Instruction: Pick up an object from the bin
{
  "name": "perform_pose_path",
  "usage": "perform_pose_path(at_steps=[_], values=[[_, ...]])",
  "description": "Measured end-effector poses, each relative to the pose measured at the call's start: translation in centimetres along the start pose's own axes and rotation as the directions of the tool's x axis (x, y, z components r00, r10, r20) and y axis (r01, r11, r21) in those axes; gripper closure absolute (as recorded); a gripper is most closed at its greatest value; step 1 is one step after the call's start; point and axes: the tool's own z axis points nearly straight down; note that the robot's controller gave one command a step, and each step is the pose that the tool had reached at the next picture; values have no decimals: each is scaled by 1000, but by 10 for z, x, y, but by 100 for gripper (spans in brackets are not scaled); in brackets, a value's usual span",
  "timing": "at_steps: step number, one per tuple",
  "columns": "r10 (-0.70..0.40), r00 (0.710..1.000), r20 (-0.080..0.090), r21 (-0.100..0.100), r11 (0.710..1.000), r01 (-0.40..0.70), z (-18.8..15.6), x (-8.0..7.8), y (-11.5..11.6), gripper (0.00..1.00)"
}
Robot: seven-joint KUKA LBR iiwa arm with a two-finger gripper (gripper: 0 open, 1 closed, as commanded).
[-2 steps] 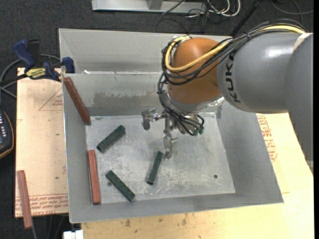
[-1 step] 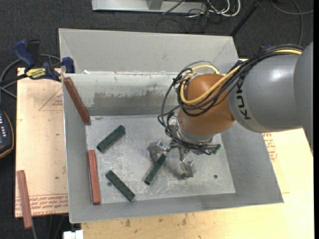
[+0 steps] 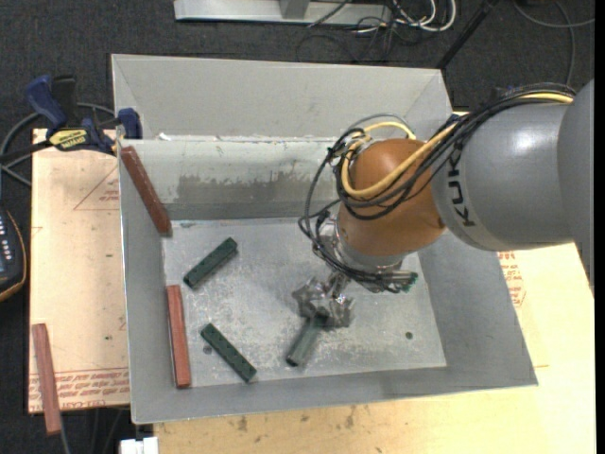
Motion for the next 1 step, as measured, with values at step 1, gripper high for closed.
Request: perform_pose_path(at_steps=[1], values=[[-33, 999, 8, 9, 999, 33, -143, 0, -2, 100]])
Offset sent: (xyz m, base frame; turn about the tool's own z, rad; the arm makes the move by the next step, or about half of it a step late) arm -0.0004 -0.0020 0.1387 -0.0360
